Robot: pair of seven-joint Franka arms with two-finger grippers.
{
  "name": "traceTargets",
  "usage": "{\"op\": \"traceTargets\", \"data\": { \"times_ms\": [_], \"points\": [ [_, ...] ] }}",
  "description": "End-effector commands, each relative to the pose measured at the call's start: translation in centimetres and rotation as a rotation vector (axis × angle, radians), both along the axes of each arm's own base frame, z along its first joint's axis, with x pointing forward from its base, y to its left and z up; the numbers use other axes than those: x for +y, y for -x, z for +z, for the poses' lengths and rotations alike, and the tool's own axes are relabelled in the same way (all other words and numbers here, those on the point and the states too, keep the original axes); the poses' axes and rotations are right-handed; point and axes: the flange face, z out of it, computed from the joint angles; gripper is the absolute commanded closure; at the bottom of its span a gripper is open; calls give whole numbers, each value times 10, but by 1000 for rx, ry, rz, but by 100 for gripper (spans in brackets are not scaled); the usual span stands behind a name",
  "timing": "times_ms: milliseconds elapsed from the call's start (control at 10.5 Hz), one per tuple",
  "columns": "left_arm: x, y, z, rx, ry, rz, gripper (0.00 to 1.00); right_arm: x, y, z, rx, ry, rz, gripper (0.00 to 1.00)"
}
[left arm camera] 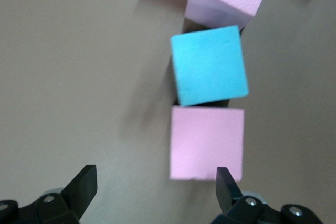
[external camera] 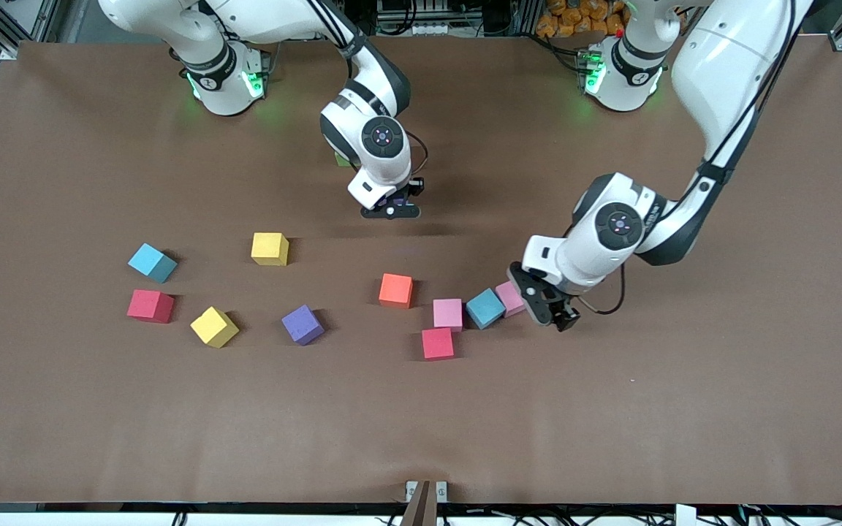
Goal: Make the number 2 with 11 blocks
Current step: 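Lower the left gripper onto a pink cube and grasp it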
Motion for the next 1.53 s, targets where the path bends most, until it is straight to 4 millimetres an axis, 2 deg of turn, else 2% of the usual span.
{"op": "traceTargets", "data": {
  "times_ms": [0, 191, 574, 957, 1052, 1339, 1435],
  "points": [
    [-18, 4, -4, 7, 28, 27, 0, -6, 19, 4, -7, 2, -5, 100],
    [-22, 6, -15, -3, 39, 30, 0, -9, 23, -3, -16, -7, -5, 100],
    [-27, 7, -34, -14, 71, 30, 0, -3, 31, -3, -12, -14, 9, 100],
    [-21, 10, -39, -12, 56, 22, 0, 1, 39, -2, -5, -14, 7, 100],
    [-15, 8, -33, -18, 52, 24, 0, 2, 41, -2, -3, -14, 8, 100],
    [-11, 11, 8, 10, -20, 8, 0, 0, 48, -7, 6, -6, 18, 100],
    [-9, 14, 13, 28, -39, 5, 0, 0, 49, -7, 7, -5, 19, 100]
  ]
}}
